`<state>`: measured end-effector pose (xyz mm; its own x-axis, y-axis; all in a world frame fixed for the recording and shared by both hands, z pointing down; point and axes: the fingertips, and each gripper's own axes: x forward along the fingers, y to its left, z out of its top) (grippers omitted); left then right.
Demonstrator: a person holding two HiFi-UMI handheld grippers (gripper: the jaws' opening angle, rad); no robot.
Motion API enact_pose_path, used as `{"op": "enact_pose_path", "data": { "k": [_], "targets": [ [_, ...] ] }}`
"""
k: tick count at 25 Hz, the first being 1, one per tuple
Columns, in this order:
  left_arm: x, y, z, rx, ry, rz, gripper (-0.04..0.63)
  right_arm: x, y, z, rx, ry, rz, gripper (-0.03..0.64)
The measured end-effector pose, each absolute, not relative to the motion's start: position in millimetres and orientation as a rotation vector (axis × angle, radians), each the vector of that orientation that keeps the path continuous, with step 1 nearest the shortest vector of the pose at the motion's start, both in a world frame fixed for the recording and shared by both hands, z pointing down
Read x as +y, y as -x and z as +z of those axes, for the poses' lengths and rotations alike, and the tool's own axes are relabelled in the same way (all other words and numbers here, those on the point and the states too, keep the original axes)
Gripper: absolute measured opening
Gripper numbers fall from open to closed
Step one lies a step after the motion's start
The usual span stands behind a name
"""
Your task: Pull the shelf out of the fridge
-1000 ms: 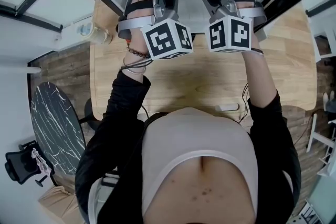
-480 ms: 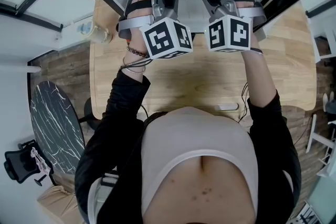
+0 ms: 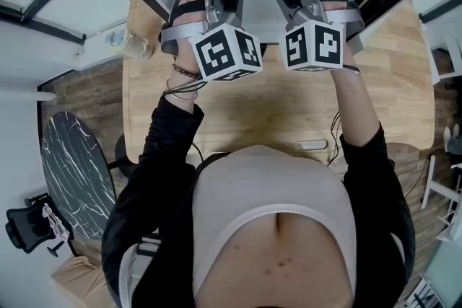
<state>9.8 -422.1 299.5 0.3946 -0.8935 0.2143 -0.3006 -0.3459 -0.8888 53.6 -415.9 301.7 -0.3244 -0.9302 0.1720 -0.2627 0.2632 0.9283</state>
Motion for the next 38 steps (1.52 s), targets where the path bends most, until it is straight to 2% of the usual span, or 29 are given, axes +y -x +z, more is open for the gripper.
{"op": "enact_pose_path", "data": {
  "k": [38],
  "targets": [
    [-406,-8,302,0.985,1.844,-0.998,0.067,-401,-52,302,-1.764,-1.091,-1.094,0.084]
  ]
}}
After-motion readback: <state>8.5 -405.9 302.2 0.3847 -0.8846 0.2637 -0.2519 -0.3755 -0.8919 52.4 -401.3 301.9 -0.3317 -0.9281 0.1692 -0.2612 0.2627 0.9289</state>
